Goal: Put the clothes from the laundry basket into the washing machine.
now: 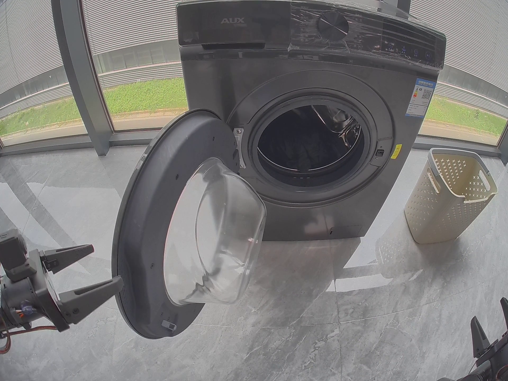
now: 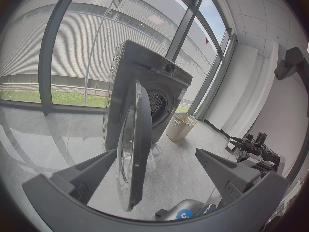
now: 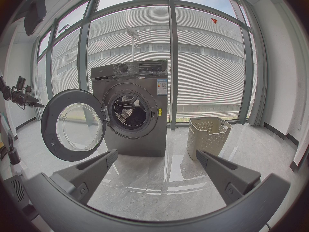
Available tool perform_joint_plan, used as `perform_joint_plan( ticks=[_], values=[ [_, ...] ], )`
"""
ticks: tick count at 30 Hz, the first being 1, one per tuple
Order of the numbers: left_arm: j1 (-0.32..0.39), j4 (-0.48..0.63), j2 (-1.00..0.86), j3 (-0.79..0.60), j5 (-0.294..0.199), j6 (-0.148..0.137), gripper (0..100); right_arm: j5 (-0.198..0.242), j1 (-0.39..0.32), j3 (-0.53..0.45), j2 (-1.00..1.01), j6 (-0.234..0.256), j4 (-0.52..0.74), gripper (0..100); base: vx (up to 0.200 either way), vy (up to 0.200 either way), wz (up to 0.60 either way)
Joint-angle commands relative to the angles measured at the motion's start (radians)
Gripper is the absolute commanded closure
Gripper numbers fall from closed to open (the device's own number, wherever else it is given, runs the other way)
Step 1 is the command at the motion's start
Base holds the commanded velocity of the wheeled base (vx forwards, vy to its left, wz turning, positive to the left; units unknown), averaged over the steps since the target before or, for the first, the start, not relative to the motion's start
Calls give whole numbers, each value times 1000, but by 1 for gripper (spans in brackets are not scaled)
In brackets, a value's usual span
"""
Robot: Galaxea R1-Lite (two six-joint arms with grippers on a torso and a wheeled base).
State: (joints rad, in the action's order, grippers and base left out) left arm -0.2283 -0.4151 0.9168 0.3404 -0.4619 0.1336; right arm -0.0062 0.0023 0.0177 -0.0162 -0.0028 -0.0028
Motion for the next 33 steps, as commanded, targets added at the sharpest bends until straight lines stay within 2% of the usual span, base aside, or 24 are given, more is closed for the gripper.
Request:
perform_joint_plan(
  ticks=[1, 3, 6, 11, 13, 20, 23, 27, 32, 33],
  values=[
    [37, 10, -102, 11, 12, 4, 0, 0, 1, -18, 16, 0, 0, 0, 0, 0, 0],
    [66, 12, -116, 11, 22, 1, 0, 0, 1, -18, 16, 0, 0, 0, 0, 0, 0],
    [153, 10, -108, 2, 92, -17, 0, 0, 1, -18, 16, 0, 0, 0, 0, 0, 0],
    [188, -1, -18, 12, 180, -78, 0, 0, 1, -18, 16, 0, 0, 0, 0, 0, 0],
    [185, -2, 10, 12, 206, -92, 0, 0, 1, -18, 16, 0, 0, 0, 0, 0, 0],
    [126, -8, 165, 46, 213, -127, 0, 0, 1, -18, 16, 0, 0, 0, 0, 0, 0],
    [115, -42, 237, 74, 213, -127, 0, 0, 1, -18, 16, 0, 0, 0, 0, 0, 0],
    [46, -102, 306, 94, 223, -124, 0, 0, 1, -18, 16, 0, 0, 0, 0, 0, 0],
    [-48, -140, 356, 118, 270, -115, 0, 0, 1, -18, 16, 0, 0, 0, 0, 0, 0],
    [-82, -146, 376, 134, 292, -109, 0, 0, 1, -18, 16, 0, 0, 0, 0, 0, 0]
  ],
)
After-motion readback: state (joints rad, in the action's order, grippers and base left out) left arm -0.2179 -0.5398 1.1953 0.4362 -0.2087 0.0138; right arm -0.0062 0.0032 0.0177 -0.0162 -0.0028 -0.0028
